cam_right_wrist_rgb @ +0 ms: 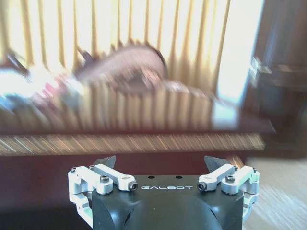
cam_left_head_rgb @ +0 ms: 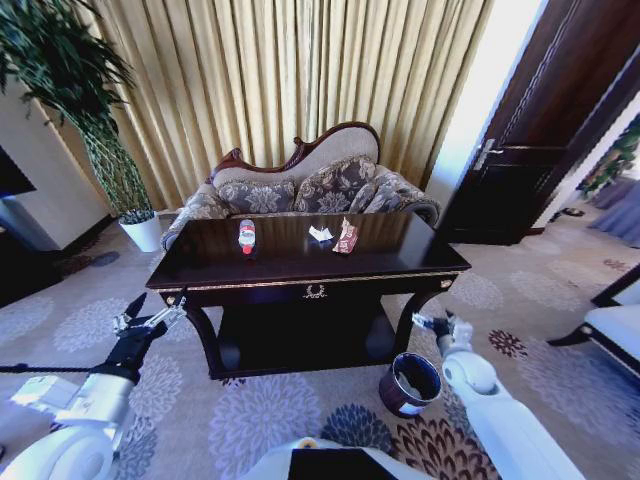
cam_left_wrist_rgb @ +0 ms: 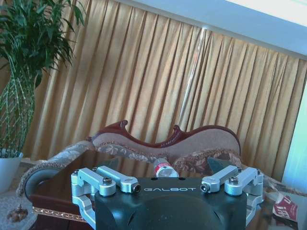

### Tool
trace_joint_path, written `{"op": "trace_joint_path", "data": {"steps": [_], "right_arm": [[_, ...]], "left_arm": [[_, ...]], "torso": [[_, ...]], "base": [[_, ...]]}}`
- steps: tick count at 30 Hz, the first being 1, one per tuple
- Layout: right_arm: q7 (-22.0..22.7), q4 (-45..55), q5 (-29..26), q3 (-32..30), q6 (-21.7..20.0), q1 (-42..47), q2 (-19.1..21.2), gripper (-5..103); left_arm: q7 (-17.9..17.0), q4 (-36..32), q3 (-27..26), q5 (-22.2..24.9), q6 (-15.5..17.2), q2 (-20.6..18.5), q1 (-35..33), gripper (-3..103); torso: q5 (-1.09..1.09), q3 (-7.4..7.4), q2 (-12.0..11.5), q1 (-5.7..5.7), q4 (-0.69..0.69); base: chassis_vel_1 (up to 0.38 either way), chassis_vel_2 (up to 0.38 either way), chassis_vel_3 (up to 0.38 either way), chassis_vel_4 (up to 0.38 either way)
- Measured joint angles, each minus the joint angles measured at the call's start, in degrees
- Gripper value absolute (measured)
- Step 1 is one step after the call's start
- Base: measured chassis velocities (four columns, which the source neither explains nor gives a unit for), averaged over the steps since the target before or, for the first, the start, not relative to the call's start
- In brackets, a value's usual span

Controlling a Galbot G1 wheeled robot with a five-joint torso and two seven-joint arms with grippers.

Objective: Move to the front of the table and place the trash on the table into the trash bin.

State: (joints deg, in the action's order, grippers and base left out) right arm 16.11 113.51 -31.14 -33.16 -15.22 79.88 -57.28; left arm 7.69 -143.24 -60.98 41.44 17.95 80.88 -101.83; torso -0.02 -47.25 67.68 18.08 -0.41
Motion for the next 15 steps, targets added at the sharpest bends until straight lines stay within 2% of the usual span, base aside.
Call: {"op": "trace_joint_path", "data": {"steps": [1,2,4,9,15], "right_arm": [[0.7,6.5,-0.5,0.0,-1.0,1.8,0.3,100],[0.7,6.5,-0.5,0.0,-1.0,1.8,0.3,100],[1.0,14.2,-0.7,-0.1,-2.0,4.8,0.7,100],[1.2,24.2,-1.1,-2.4,-3.2,10.1,0.9,100],[1.3,26.5,-2.4,-4.0,-3.4,11.1,0.7,100]], "left_arm": [[0.0,0.0,0.0,0.0,0.0,-0.2,0.0,100],[0.0,0.0,0.0,0.0,0.0,-0.2,0.0,100],[0.0,0.0,-0.1,0.1,0.0,-0.4,-0.1,100],[0.0,0.0,-0.2,0.2,0.0,-0.7,-0.3,100],[0.0,0.0,0.2,0.2,0.0,-0.9,0.0,100]], "torso": [[0.01,0.0,0.0,0.0,0.0],[0.01,0.0,0.0,0.0,0.0],[0.01,0.0,0.0,0.0,-0.02],[0.01,0.0,0.0,-0.01,-0.03],[0.02,-0.01,0.0,0.0,-0.02]], "base": [[0.0,0.0,0.0,0.0],[0.0,0.0,0.0,0.0],[0.0,0.0,0.0,0.0],[0.0,0.0,0.0,0.0],[0.0,0.0,0.0,0.0]]}}
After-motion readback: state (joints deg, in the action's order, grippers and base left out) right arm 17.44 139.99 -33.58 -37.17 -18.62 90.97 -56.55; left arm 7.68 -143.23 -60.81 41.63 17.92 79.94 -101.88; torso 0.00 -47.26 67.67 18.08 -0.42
